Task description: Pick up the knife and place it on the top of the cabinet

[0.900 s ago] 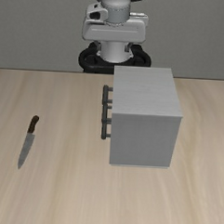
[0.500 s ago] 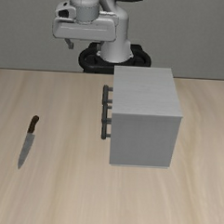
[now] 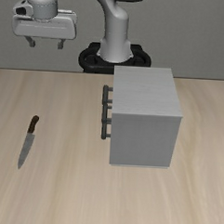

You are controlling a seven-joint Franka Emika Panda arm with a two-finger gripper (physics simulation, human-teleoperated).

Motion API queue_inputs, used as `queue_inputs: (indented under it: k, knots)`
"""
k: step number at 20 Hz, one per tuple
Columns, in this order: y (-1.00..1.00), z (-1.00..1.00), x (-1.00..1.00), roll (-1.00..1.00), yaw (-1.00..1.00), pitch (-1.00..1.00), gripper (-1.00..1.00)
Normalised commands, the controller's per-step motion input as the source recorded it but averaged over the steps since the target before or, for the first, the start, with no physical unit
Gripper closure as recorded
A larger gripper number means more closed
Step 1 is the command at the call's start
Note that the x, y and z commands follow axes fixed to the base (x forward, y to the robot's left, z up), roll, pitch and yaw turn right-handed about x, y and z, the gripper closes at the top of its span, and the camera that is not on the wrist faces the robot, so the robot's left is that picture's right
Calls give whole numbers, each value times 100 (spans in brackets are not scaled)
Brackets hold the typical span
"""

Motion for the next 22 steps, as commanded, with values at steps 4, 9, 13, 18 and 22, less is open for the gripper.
queue_inputs:
  k: [4, 9, 13, 18, 22]
  knots:
    - [-100, 0, 0, 0, 0, 0, -100]
    - [0, 0, 100, 0, 0, 0, -100]
    - [25, 0, 75, 0, 0, 0, -100]
    - [0, -100, 0, 0, 0, 0, -100]
    - [0, -100, 0, 0, 0, 0, -100]
